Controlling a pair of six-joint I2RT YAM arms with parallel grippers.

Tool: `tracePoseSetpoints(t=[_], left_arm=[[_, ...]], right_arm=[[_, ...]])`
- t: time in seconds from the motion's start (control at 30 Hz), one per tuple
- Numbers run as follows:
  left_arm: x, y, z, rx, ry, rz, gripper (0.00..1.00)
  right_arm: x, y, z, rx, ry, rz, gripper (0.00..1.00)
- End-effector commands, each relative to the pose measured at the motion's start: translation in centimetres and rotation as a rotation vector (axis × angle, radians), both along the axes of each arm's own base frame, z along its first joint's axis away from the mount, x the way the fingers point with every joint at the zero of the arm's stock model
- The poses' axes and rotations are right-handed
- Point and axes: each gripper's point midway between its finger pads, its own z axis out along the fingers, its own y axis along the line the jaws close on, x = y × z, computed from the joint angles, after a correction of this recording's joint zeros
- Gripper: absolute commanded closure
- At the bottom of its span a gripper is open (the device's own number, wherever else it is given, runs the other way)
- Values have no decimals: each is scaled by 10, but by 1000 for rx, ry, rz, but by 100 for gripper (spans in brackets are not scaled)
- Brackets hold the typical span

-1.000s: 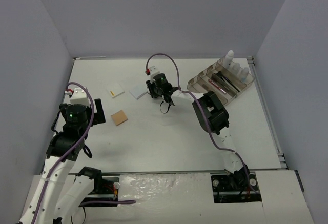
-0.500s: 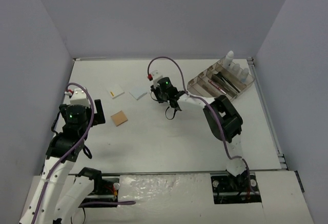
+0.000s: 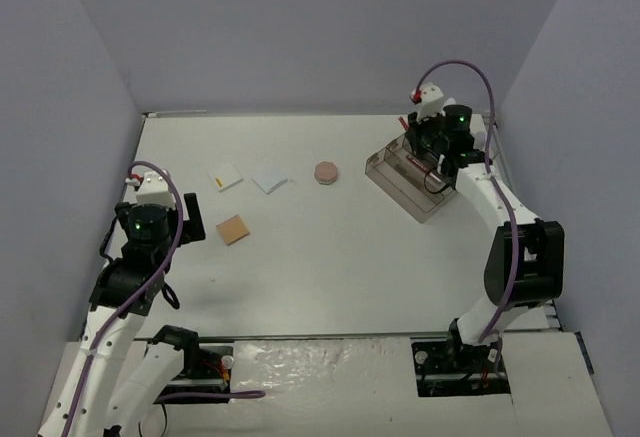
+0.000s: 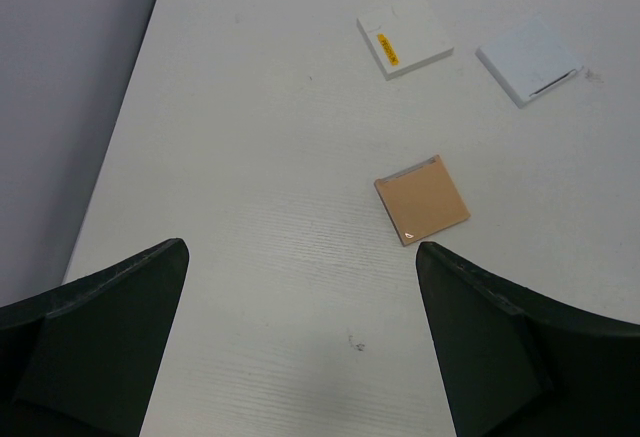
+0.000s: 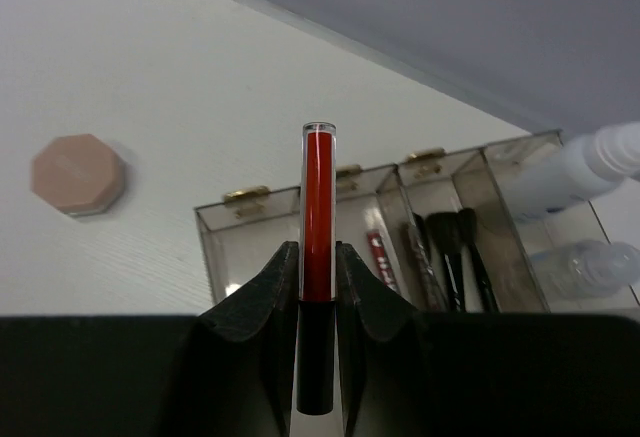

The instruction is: Organize the makeup

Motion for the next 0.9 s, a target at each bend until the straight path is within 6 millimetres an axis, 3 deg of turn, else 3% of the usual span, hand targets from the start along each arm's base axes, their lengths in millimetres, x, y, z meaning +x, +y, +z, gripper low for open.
tracePoseSetpoints(t=[0.0, 0.1, 0.27, 0.33, 0.43, 0.57, 0.6, 0.73, 0.87], left_arm=[[7, 2, 22, -16, -83, 16, 3], [7, 2, 22, -18, -88, 15, 3], [7, -1, 23, -26, -92, 2, 3], [8, -1, 23, -26, -90, -2, 3], [8, -1, 23, -25, -90, 0, 3], [7, 0, 23, -24, -91, 5, 3], [8, -1, 22, -24, -89, 3, 3], [8, -1, 21, -23, -83, 5, 3], [9, 0, 22, -19, -83, 7, 3]], right_arm=[[18, -18, 4, -37, -35, 62, 100], [27, -40, -20, -84, 2, 11, 100], [31, -55, -61, -133, 76, -15, 99], [32, -70, -75, -132, 106, -47, 96], [31, -74, -92, -140, 141, -67, 91], [31, -83, -94, -156, 137, -96, 88], [31, -83, -94, -158, 136, -99, 84], [30, -81, -90, -147, 130, -96, 49], [28, -63, -73, -99, 98, -55, 37]])
